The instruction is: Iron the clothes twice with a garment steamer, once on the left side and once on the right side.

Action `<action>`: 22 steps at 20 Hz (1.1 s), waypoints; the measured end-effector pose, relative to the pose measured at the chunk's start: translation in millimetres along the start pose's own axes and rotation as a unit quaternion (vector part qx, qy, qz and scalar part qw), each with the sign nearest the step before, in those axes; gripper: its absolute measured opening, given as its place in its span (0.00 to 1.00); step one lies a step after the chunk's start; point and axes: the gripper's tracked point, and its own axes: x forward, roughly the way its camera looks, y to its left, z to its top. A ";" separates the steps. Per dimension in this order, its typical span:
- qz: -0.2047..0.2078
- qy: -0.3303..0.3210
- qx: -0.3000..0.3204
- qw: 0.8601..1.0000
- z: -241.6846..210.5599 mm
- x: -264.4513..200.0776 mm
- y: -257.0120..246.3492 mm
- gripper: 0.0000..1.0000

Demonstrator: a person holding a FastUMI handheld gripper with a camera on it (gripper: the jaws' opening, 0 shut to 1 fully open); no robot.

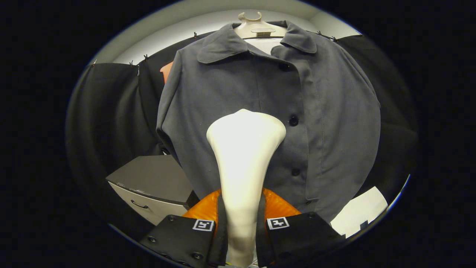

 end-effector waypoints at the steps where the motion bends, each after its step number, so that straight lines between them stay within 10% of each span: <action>1: -0.001 0.002 0.001 1.000 -2.4 -0.5 0.0 0.38; 22: -0.020 0.065 0.013 0.998 -73.7 19.3 -24.9 0.38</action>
